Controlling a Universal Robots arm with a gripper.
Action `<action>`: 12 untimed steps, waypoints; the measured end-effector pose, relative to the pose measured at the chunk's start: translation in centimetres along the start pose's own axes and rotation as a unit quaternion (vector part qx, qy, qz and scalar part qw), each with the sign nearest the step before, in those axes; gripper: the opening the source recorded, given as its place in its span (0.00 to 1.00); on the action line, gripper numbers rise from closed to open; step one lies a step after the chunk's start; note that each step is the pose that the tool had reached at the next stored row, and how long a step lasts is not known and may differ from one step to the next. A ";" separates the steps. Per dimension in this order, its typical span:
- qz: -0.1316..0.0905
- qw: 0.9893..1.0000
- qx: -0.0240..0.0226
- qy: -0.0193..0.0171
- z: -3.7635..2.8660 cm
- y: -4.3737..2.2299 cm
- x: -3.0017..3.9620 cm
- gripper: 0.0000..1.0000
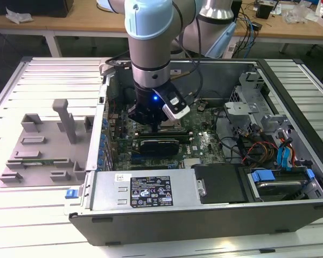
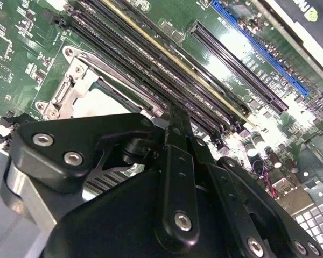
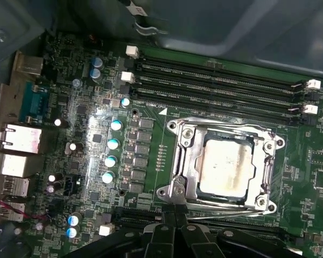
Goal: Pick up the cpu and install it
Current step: 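Install the second cpu locking lever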
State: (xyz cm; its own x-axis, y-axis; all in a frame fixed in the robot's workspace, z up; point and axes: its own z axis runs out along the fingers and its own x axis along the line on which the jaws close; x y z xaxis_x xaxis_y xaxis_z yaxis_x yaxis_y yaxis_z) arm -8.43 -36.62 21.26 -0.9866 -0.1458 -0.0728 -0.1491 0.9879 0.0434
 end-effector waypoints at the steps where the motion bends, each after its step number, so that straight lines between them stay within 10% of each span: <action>1: 0.000 1.000 -0.001 0.000 0.00 0.01 0.11 0.11; 12: 0.029 1.000 -0.004 -0.002 0.02 -0.39 0.24 0.11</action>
State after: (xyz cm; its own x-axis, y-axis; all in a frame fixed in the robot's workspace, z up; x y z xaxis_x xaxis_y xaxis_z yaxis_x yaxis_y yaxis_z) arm -8.61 -37.04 21.20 -0.9933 -0.0889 -0.0742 -0.0931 0.9941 0.0552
